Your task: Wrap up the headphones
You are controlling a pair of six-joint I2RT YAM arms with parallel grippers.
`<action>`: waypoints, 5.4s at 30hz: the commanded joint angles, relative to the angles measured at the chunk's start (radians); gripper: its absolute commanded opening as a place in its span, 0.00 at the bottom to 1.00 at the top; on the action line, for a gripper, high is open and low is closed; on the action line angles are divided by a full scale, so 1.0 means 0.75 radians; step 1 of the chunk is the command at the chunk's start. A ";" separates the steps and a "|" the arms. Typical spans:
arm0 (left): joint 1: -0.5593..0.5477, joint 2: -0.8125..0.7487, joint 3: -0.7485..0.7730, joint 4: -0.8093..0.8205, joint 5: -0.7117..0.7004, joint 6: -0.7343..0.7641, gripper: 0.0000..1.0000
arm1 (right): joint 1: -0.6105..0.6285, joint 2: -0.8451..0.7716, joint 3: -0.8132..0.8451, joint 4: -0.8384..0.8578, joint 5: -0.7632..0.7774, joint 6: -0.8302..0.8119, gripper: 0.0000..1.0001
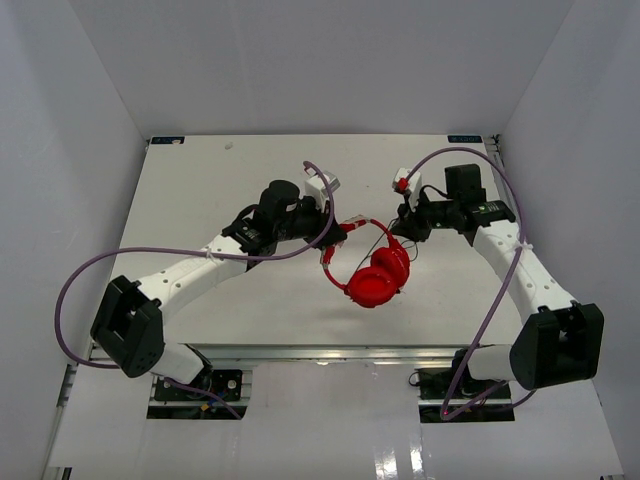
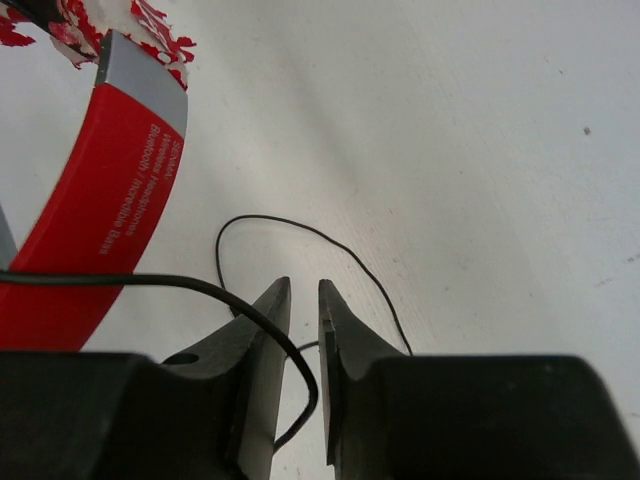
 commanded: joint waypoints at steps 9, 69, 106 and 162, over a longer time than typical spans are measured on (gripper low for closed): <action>-0.008 -0.152 0.271 -0.031 -0.113 -0.188 0.00 | -0.088 0.125 0.032 0.078 -0.702 0.099 0.31; 0.247 -0.160 0.787 -0.236 -0.867 -0.513 0.00 | 0.252 -0.261 -0.593 1.037 -0.684 0.793 0.58; 0.269 -0.579 0.400 0.220 -0.581 -0.448 0.00 | 0.225 -0.107 -0.518 1.056 -0.742 0.909 0.56; 0.269 -0.536 0.500 0.117 -0.665 -0.501 0.00 | 0.399 -0.009 -0.466 1.124 -0.669 0.453 0.35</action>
